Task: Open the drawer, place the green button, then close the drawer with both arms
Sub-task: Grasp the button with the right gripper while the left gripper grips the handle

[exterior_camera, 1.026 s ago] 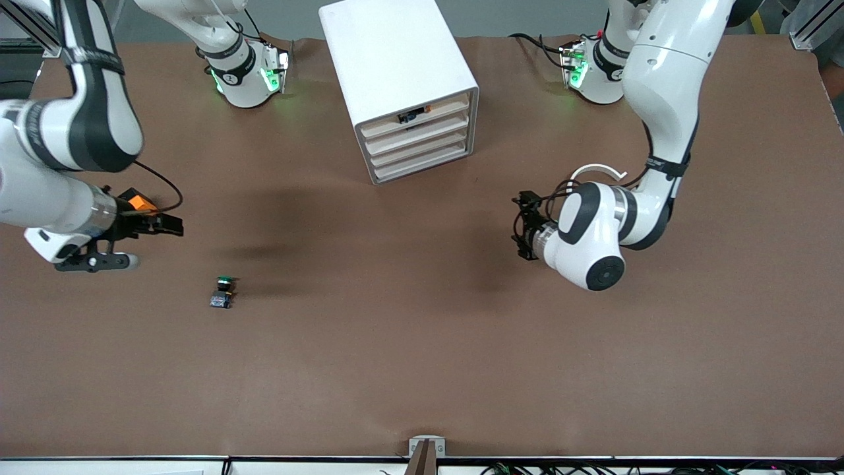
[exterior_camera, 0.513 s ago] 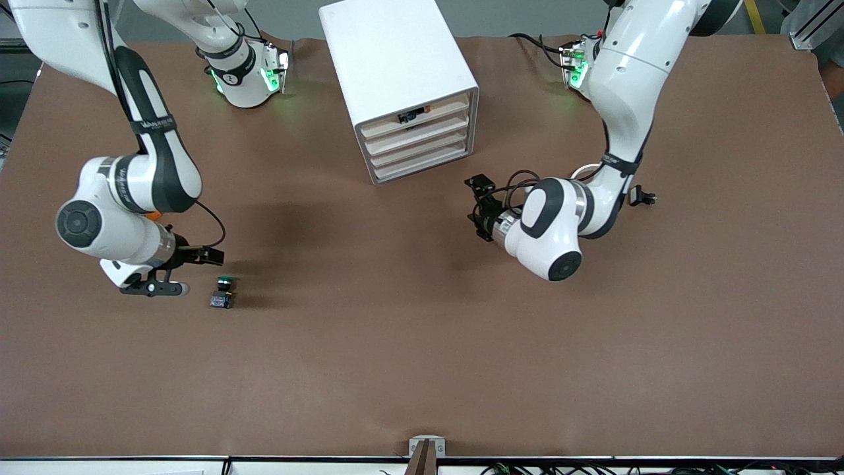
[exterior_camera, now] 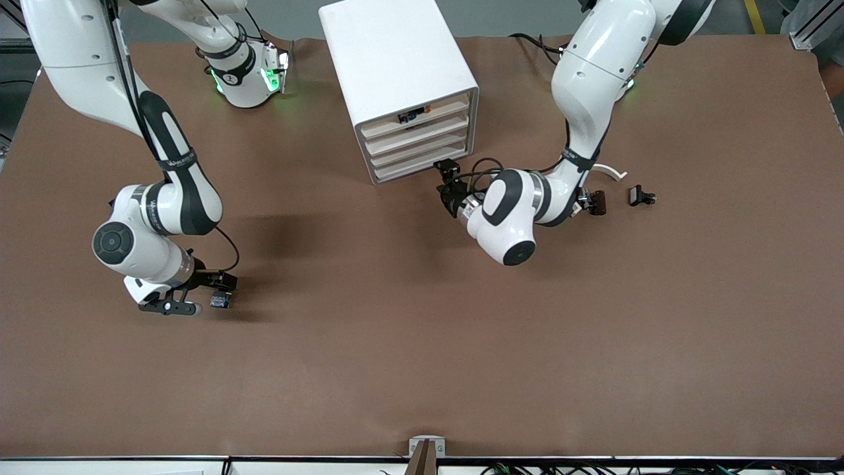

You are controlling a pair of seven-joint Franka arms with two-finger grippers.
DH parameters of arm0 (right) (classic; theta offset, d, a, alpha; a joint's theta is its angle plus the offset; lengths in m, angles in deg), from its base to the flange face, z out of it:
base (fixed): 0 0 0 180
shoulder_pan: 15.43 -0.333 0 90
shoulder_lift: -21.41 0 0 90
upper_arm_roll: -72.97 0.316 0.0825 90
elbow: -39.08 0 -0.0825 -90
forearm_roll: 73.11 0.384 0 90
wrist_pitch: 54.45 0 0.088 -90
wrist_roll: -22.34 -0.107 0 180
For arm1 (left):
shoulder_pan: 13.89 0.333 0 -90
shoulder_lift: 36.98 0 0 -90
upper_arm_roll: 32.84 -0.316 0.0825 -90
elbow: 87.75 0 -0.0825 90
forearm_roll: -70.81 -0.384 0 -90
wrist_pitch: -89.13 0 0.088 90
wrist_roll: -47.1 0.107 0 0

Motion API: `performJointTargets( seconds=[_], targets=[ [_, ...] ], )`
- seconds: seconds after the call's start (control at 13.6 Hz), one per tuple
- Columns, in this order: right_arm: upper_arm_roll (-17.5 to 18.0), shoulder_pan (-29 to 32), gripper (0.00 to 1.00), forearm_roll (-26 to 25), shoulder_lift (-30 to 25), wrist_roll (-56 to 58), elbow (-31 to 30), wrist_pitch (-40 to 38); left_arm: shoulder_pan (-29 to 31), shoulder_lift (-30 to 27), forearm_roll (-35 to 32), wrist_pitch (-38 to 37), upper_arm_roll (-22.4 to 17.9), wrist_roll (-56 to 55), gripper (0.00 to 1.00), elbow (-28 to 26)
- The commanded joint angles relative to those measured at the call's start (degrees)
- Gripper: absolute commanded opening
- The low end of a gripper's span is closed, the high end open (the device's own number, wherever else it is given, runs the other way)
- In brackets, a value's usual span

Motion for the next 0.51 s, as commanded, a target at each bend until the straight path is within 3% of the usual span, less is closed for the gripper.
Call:
performJointTargets(
  seconds=[0.0,0.29,0.44],
  targets=[
    [0.09,-0.21,1.00,-0.01,3.72,-2.03,3.84,-0.17,-0.58,1.91,0.93,-1.74,0.90,-0.59,0.58,1.24],
    [0.09,-0.21,0.98,-0.01,4.78,-2.03,4.11,-0.09,-0.76,2.27,1.19,-2.09,2.66,-0.59,0.56,1.24],
    [0.09,-0.30,0.74,0.08,4.95,-2.03,4.02,-0.17,-0.76,2.36,1.81,-2.44,3.36,-0.76,0.56,1.24]
  ],
)
